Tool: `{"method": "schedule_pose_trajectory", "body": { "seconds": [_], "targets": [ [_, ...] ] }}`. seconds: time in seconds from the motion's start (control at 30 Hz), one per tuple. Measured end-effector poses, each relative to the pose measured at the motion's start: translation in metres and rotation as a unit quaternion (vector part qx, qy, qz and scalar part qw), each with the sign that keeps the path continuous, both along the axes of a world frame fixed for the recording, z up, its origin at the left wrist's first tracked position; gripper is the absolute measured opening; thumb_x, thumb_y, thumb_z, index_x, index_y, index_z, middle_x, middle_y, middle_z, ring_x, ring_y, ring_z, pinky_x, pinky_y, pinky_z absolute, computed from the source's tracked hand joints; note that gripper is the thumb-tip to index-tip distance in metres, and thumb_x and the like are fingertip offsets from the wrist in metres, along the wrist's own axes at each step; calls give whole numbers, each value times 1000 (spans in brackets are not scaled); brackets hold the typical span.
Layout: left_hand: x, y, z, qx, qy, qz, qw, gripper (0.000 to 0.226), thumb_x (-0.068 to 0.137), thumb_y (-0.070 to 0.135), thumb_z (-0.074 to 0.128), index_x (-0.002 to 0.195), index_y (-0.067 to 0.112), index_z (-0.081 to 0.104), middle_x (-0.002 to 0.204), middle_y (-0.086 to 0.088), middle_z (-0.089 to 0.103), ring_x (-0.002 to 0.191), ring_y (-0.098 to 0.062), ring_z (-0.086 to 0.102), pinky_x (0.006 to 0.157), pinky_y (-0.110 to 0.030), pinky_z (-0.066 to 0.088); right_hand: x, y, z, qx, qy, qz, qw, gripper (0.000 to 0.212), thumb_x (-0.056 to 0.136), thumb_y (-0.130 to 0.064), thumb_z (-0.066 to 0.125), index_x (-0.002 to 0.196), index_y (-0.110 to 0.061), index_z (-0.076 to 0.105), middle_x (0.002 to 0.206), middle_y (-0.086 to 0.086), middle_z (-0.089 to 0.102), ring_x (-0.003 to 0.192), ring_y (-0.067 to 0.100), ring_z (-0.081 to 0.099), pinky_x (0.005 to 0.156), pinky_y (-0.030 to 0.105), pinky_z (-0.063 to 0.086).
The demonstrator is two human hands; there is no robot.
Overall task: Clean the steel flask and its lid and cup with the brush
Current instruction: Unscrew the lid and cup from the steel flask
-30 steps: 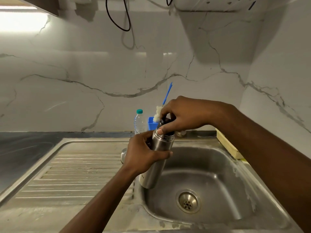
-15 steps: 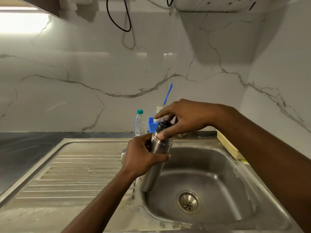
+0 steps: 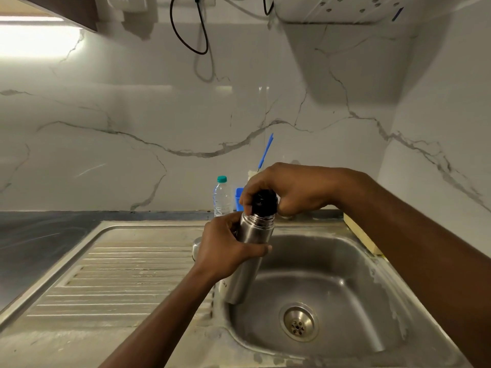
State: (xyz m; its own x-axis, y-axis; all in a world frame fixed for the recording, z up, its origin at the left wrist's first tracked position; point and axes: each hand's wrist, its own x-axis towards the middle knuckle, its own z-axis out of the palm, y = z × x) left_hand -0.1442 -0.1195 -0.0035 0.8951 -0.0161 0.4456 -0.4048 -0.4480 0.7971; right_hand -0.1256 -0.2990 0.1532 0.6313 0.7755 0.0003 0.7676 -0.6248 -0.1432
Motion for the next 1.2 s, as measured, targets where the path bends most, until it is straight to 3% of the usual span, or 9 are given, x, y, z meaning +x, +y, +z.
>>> {"method": "schedule_pose_trajectory", "body": {
  "seconds": [0.1,0.17,0.23,0.3,0.4,0.53,0.63,1.03,1.2],
  "targets": [
    [-1,2,0,3,2,4,1000,54,62,33,100,110,29,77,92,11,79,82,-8,75,73,-24,62,3,-1,1,-11,36,-12,999,78,80,-6,81,145,-40,54,148,-14,53,130,7,49,105,31,47],
    [-2,4,0,8,0,7,1000,54,61,34,100,109,32,76,92,14,79,83,-6,74,73,-22,61,5,-2,0,-12,29,-45,999,80,84,-37,84,152,-42,43,153,-15,48,122,2,47,99,26,39],
    [-2,6,1,8,-1,14,1000,56,60,36,100,110,35,75,93,16,78,84,-3,73,71,-18,59,7,1,-2,-2,-24,-84,996,73,84,-65,73,147,-35,51,143,-8,58,106,3,55,92,27,44],
    [-2,6,2,10,-2,18,1000,59,60,38,100,112,35,75,95,17,78,85,-3,73,72,-19,60,9,2,-5,3,-66,-90,994,67,82,-73,69,132,-28,63,122,-8,65,99,7,60,86,28,52],
    [-3,9,3,4,1,17,1000,56,59,37,100,110,32,76,93,15,79,84,-7,74,73,-24,62,10,2,-4,12,-51,-55,997,54,86,-59,75,128,-28,65,112,-13,62,98,8,61,85,26,53],
    [-4,13,5,7,-9,10,1000,54,61,33,100,110,29,77,92,11,79,83,-10,75,72,-25,61,12,-2,2,23,8,-26,999,50,87,-35,80,133,-36,59,123,-16,58,109,6,59,90,24,50],
    [-4,15,4,5,-7,12,1000,55,62,33,100,112,29,77,93,10,79,83,-11,75,75,-30,64,13,-6,7,55,29,-12,998,53,86,-23,81,131,-40,60,129,-16,60,112,6,63,83,18,50],
    [-24,56,7,-13,1,59,998,53,61,27,102,109,30,79,92,15,80,84,-6,74,70,-16,56,19,-4,2,188,-10,-53,981,52,90,-34,79,138,-37,58,123,-16,61,105,1,64,88,16,47],
    [-38,87,9,-22,11,94,995,46,61,24,102,101,31,79,91,13,80,83,-7,75,76,-29,62,32,16,-23,183,0,-79,980,53,87,-39,80,136,-38,59,118,-16,61,100,1,63,85,18,47]
  ]
}}
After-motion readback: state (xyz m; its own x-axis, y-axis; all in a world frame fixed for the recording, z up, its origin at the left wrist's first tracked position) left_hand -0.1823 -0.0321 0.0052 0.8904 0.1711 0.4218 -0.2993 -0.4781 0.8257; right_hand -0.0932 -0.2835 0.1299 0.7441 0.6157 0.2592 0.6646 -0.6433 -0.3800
